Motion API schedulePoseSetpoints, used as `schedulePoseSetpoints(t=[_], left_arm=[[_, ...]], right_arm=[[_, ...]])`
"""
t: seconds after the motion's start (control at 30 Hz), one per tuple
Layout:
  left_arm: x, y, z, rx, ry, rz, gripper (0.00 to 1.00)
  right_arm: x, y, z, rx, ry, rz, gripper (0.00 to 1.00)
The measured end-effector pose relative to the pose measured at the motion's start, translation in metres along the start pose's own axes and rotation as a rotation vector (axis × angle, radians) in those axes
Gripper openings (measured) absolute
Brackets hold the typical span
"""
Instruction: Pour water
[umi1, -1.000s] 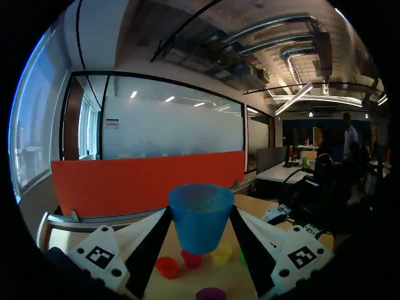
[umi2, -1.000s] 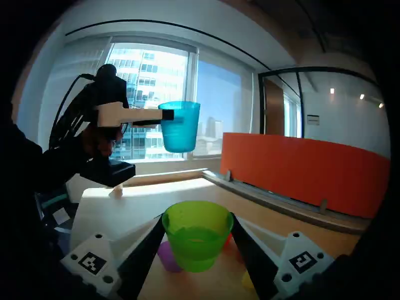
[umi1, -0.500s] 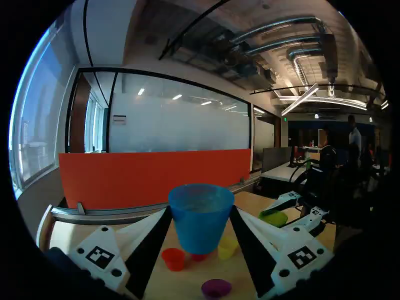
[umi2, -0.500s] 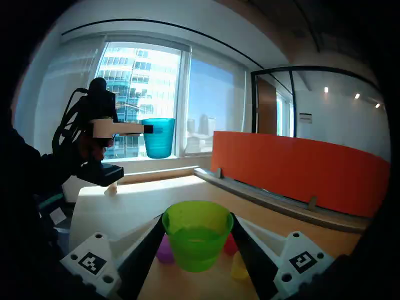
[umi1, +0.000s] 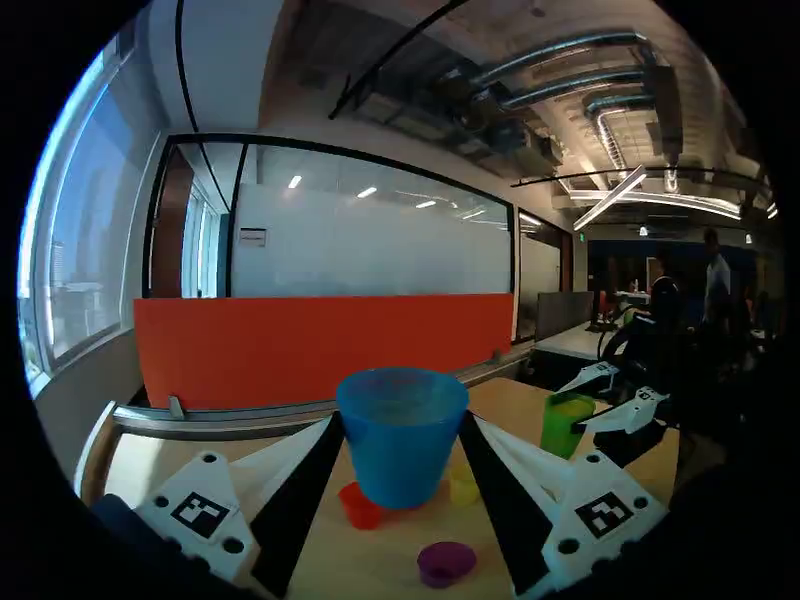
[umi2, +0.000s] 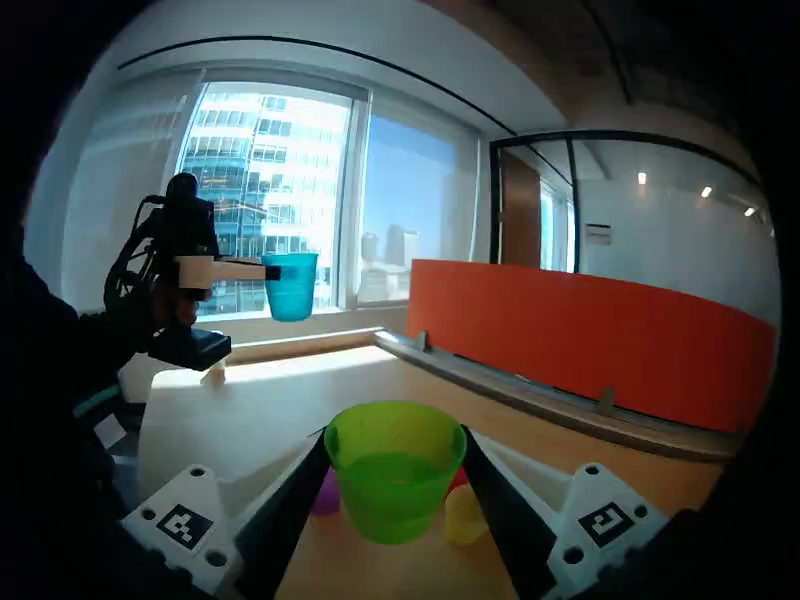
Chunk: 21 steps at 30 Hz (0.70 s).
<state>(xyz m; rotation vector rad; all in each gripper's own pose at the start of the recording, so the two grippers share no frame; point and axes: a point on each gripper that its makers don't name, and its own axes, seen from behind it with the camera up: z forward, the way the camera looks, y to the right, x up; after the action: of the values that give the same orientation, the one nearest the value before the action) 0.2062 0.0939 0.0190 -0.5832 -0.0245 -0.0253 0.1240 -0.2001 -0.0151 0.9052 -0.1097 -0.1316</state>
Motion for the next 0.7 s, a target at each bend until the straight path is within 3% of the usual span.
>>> schedulePoseSetpoints(t=[0.3, 0.7], left_arm=[[-0.01, -0.003, -0.007, 0.005, -0.015, -0.001, 0.83], [-0.057, -0.012, -0.017, 0.024, -0.091, 0.017, 0.83]], right_arm=[[0.001, 0.002, -0.004, -0.008, 0.0, 0.0, 0.92], [-0.018, -0.002, -0.003, -0.001, -0.025, 0.013, 0.92]])
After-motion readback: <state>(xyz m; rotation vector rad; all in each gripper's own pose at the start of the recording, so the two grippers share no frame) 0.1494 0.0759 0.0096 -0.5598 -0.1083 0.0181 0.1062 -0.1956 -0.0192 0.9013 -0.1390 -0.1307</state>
